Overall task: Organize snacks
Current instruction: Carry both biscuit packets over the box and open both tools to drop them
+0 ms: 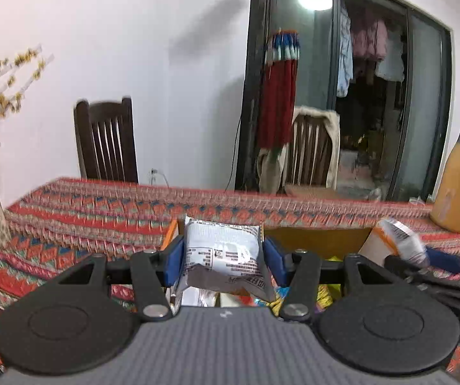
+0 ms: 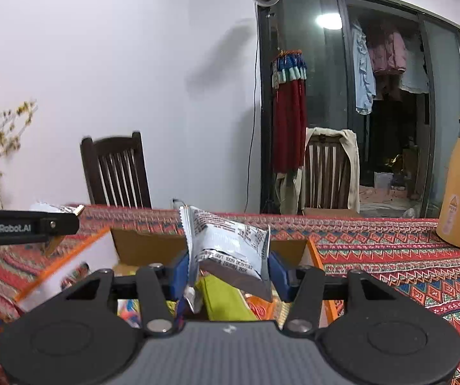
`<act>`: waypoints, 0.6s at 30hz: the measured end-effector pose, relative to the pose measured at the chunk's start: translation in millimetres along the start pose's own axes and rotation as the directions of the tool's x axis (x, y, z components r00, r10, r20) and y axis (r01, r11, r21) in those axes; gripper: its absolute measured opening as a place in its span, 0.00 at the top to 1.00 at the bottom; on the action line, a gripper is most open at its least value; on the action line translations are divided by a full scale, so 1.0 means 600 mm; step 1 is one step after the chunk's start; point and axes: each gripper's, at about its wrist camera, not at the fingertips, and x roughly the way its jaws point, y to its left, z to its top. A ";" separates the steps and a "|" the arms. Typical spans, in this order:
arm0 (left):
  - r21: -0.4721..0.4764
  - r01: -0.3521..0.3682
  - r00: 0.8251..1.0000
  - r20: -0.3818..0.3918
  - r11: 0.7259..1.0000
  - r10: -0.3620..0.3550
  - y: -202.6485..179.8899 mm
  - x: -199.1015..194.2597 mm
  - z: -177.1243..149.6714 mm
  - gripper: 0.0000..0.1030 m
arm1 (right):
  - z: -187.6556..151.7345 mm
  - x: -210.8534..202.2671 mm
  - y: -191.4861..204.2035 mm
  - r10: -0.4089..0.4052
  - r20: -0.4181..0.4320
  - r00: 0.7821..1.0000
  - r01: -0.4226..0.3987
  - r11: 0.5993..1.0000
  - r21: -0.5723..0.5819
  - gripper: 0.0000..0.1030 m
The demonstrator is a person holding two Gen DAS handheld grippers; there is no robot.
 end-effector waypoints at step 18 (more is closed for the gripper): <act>0.001 -0.003 1.000 -0.014 1.000 0.003 0.006 0.014 -0.029 0.46 | -0.019 0.013 -0.013 -0.014 -0.031 0.999 0.015 0.999 0.029 0.48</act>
